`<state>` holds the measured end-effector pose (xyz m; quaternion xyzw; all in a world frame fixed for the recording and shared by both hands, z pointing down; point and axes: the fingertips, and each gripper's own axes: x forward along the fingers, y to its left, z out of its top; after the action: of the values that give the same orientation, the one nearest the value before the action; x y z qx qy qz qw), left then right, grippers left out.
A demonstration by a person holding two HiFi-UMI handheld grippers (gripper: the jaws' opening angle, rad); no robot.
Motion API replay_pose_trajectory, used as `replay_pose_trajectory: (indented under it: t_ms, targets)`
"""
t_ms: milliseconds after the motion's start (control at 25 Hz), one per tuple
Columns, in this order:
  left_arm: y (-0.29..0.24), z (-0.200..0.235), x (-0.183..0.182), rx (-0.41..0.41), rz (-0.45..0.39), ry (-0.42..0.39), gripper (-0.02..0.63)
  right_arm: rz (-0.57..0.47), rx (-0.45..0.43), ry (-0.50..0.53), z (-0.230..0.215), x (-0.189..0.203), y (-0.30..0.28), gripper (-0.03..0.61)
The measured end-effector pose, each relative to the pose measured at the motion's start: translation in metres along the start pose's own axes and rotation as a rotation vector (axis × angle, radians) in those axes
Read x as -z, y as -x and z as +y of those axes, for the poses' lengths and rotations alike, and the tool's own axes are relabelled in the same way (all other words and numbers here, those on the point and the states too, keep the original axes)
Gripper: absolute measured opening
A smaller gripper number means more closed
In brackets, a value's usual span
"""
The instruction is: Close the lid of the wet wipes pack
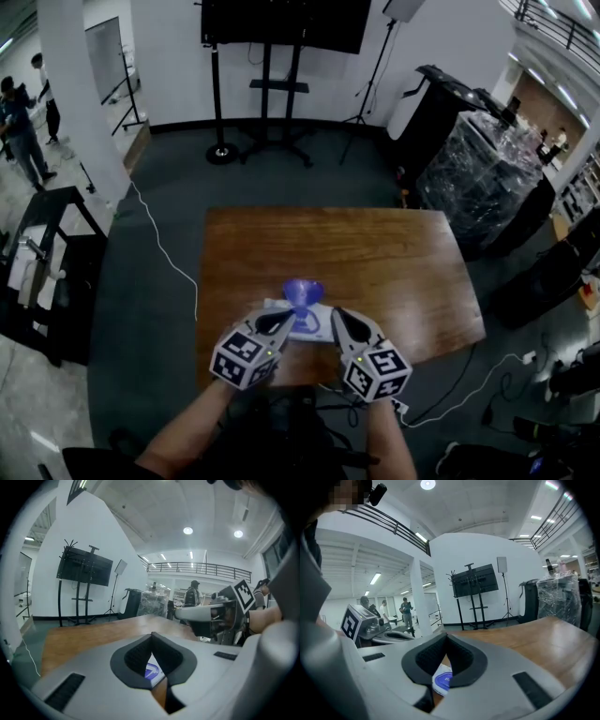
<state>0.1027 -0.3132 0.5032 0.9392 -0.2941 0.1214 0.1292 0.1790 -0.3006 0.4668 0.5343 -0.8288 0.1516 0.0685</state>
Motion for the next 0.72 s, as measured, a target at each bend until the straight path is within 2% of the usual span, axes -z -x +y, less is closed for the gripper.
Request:
replay_pose_trajectory:
  t_ms: [240, 480, 640, 720]
  targets:
    - [-0.031, 0.006, 0.01, -0.087, 0.016, 0.017, 0.0, 0.067, -0.06, 0.0, -0.043, 0.011, -0.027, 0.012]
    - [-0.042, 0.013, 0.02, -0.153, 0.037, 0.061, 0.0, 0.173, -0.082, -0.007, -0.073, 0.042, -0.071, 0.021]
    - [-0.048, 0.02, 0.029, -0.193, 0.054, 0.087, 0.0, 0.221, -0.097, -0.116, -0.093, 0.064, -0.099, 0.065]
    - [-0.048, 0.024, 0.036, -0.21, 0.064, 0.102, 0.0, 0.253, -0.096, -0.164, -0.1, 0.078, -0.113, 0.067]
